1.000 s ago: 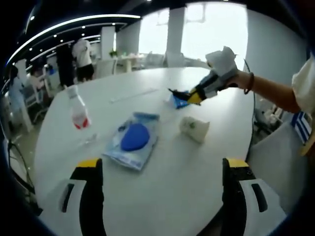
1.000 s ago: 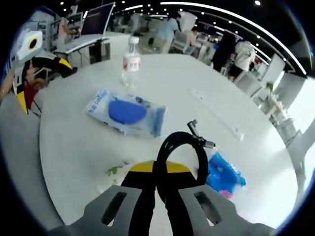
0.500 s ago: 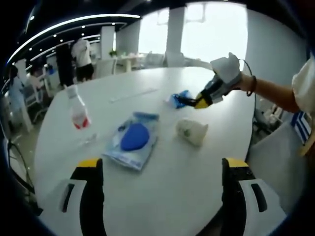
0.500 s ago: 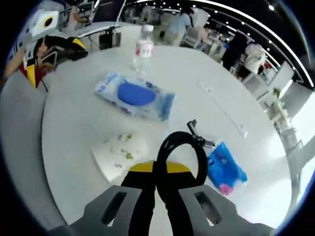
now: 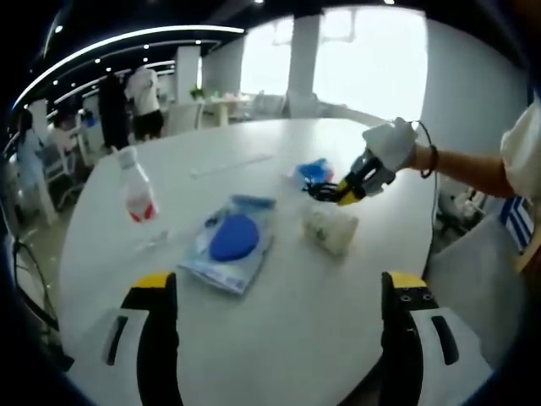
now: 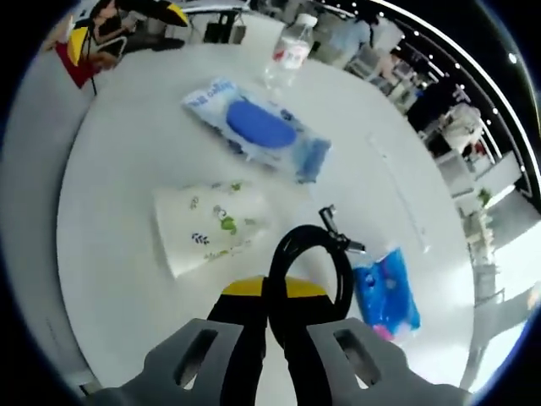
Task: Arrange the tabletop items into an orderly group along one side of the table until the central work area is clear of visible clutter.
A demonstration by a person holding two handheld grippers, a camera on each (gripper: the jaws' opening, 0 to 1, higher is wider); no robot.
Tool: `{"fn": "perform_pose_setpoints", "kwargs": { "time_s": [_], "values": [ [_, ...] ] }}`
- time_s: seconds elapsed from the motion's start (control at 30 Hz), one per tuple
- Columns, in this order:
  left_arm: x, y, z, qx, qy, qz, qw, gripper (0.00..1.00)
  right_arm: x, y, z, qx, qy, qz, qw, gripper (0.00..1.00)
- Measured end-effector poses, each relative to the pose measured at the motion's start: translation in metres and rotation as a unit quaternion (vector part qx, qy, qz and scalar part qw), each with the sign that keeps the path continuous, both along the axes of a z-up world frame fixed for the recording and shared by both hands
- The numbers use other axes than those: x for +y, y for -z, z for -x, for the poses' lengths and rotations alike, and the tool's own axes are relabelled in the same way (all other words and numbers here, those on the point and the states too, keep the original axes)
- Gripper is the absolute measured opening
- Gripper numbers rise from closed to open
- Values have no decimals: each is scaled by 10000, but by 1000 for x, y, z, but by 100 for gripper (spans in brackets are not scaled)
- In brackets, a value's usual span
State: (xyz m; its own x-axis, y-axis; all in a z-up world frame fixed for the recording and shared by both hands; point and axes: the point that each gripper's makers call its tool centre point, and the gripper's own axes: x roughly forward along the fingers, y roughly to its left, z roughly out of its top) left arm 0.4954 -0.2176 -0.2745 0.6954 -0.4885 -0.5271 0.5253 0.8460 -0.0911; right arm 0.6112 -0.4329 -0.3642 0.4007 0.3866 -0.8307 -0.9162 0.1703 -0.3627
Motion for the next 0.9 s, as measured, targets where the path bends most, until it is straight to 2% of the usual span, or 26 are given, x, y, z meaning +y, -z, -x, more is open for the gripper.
{"fn": "perform_pose_setpoints", "kwargs": {
  "time_s": [0.27, 0.63, 0.73, 0.87, 0.9],
  "values": [
    [2, 0, 0, 6, -12, -46, 10000, 98, -1, 9, -4, -40, -87, 198, 9998, 5],
    [1, 2, 0, 38, 9, -74, 10000, 97, -4, 22, 2, 7, -247, 493, 9985, 6],
    [1, 2, 0, 47, 20, -86, 10000, 97, -4, 24, 3, 20, -252, 497, 9984, 7],
    [1, 3, 1, 55, 19, -90, 9999, 97, -4, 25, 4, 160, -61, 349, 9992, 9],
    [1, 3, 1, 55, 21, -94, 9999, 97, -4, 26, 7, 298, 39, 284, 9991, 11]
  ]
}}
